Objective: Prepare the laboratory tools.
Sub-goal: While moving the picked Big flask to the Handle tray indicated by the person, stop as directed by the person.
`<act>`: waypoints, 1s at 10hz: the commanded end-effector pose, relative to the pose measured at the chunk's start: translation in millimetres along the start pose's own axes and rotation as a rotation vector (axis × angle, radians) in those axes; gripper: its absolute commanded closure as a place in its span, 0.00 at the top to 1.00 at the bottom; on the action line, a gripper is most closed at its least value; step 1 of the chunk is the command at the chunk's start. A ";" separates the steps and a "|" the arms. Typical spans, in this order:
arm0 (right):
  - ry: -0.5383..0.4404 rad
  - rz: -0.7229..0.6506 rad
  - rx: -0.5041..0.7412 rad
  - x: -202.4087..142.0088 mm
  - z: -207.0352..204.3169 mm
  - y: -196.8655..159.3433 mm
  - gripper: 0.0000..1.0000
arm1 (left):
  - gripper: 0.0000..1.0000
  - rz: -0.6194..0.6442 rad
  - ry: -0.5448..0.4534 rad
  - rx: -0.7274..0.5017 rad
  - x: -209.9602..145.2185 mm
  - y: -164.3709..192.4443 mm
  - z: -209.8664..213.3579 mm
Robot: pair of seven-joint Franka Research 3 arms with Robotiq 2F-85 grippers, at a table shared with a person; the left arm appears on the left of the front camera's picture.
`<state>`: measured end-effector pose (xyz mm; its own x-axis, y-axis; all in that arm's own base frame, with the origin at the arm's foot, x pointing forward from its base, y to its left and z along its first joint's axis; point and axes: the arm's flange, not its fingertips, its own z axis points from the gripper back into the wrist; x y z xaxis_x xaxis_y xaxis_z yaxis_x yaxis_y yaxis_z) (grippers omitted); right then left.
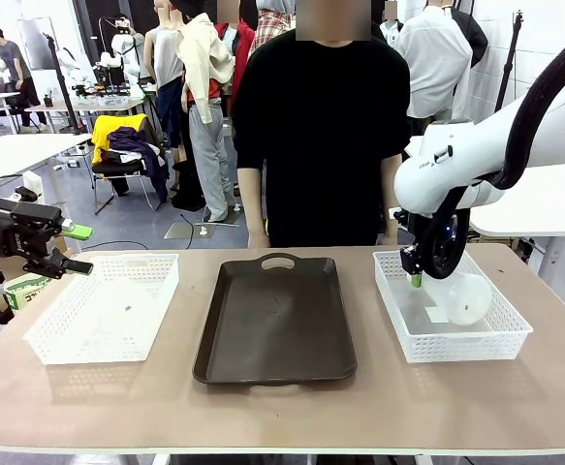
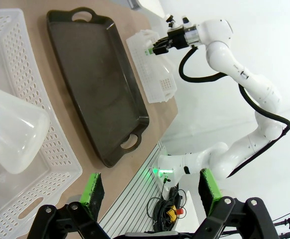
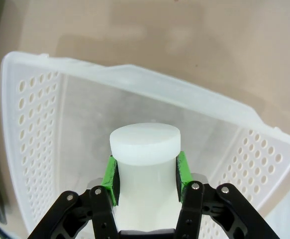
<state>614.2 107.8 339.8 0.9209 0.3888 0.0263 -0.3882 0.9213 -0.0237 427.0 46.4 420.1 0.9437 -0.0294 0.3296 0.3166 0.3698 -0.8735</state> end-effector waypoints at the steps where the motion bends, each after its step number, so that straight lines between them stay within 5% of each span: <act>1: 0.013 -0.007 0.055 -7.3 25.5 6.3 0.00 | 1.00 -0.004 -0.006 -0.004 0.2 -1.0 1.4; 10: -0.052 -0.070 0.037 -93.7 115.5 37.9 0.00 | 1.00 -0.004 -0.006 -0.004 0.2 -1.0 1.4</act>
<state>522.3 104.8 454.6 0.9384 0.3397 0.0626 -0.3417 0.9395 0.0239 427.1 46.5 420.1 0.9437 -0.0293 0.3295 0.3164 0.3701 -0.8734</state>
